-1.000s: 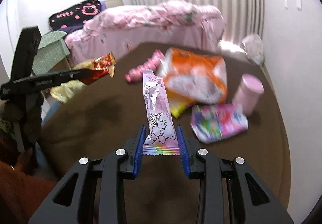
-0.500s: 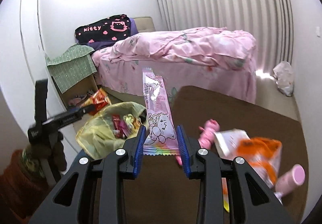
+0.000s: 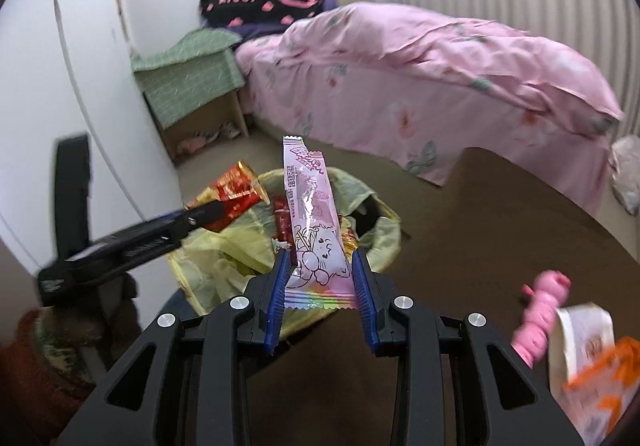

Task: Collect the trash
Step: 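Carry both wrappers over the yellow trash bag and open both tools, then move both tools back over the table of snacks, then grasp the orange bag with the left tool while the right tool grasps the yellow wrapper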

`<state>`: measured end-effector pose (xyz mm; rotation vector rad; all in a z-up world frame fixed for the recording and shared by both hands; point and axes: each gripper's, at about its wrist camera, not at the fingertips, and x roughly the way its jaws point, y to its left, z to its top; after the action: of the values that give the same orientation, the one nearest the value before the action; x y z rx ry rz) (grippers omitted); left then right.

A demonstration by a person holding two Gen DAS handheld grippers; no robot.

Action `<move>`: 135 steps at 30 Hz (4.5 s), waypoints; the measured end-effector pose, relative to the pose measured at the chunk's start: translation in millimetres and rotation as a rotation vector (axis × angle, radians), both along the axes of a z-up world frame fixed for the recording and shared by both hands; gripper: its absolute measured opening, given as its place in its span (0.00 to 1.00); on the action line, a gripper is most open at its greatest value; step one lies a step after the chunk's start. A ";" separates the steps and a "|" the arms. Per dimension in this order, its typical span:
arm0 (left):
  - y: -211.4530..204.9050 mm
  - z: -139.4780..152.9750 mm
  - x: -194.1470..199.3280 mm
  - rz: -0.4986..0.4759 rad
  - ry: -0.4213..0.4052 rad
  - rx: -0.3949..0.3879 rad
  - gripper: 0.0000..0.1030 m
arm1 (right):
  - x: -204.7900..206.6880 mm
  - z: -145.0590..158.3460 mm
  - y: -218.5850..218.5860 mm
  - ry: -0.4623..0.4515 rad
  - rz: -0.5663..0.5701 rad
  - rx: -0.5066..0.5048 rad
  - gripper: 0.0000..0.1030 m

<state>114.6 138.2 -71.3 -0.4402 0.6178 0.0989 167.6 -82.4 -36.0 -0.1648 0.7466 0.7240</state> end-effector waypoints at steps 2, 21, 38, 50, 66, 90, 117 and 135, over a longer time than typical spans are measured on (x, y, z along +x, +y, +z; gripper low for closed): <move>5.0 -0.1 2.2 0.022 -0.004 -0.013 0.43 | 6.8 -7.8 9.6 0.009 0.013 -0.016 0.29; 9.7 16.5 14.0 0.066 -0.052 -0.077 0.69 | 25.7 -26.2 -1.8 0.061 -0.034 0.020 0.46; -127.6 30.0 15.3 -0.381 -0.075 -0.018 0.72 | -89.0 -8.5 -229.8 -0.120 -0.512 -0.023 0.51; -290.6 25.7 33.8 -0.806 -0.060 0.140 0.72 | -153.5 -51.0 -340.4 -0.014 -0.698 0.068 0.58; -292.5 -12.4 47.3 -0.746 0.186 0.066 0.28 | -167.2 -65.5 -337.3 0.004 -0.689 0.025 0.58; -160.7 -9.7 -21.8 -0.480 0.174 0.069 0.33 | -100.6 -56.8 -211.7 0.085 -0.437 0.027 0.58; -185.7 18.6 -38.6 -0.720 -0.008 0.229 0.58 | -64.2 -84.8 -242.5 0.187 -0.600 0.056 0.46; -233.7 -23.8 -29.7 -0.903 0.171 0.271 0.73 | -138.6 -64.9 -278.9 0.111 -0.565 0.093 0.25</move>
<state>84.9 -95.5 -95.1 0.1376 0.9082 -0.6398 29.0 -361.3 -100.9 0.1704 0.8140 0.2288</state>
